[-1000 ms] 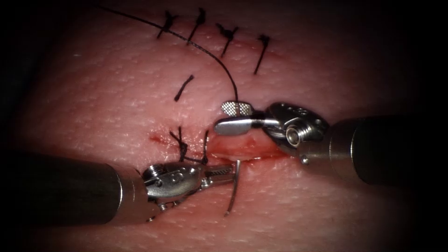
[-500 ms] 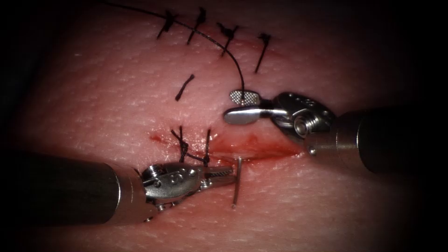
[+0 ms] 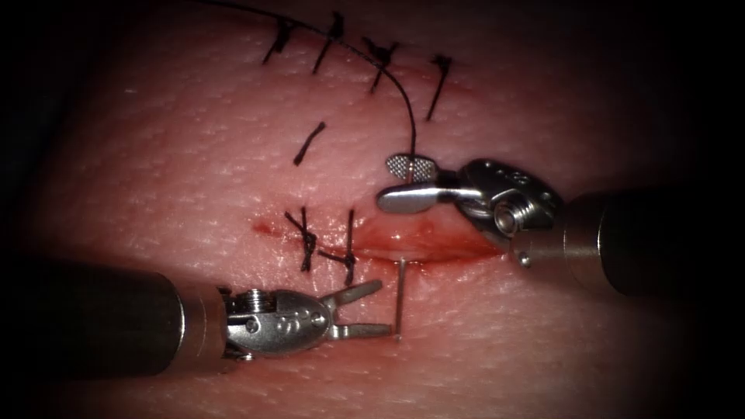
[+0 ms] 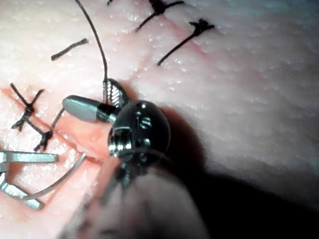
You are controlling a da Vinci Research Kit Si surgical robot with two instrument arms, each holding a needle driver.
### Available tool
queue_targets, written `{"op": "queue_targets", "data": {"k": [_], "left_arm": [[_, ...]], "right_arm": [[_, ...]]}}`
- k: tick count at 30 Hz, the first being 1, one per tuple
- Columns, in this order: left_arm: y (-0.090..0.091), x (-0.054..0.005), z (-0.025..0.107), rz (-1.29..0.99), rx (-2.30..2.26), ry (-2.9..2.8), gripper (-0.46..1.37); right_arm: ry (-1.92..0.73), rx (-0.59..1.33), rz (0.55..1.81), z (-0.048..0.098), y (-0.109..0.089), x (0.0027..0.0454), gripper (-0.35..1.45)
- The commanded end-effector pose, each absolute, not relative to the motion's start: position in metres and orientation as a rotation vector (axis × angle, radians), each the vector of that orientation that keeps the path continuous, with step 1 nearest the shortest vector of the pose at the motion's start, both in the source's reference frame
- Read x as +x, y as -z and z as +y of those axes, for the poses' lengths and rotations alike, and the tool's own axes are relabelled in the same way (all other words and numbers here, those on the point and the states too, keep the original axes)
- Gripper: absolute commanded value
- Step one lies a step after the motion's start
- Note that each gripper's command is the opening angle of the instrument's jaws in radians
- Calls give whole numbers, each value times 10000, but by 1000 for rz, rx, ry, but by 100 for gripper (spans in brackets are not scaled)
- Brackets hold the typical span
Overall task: Wound Closure
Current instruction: With the left gripper, grab the needle and extract it.
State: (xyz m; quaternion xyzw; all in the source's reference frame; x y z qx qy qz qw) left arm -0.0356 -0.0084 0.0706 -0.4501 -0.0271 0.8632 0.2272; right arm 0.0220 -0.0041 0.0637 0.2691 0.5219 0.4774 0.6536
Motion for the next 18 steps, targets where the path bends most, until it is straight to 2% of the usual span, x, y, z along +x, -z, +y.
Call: {"op": "queue_targets", "data": {"k": [1,18], "left_arm": [[-705,-357,-85,-57,-1238,-2392,67],[-701,-361,-84,-51,-1245,-2405,62]], "right_arm": [[-1074,612,1189,-42,-636,219,128],[-1068,597,1196,-46,-636,218,126]]}}
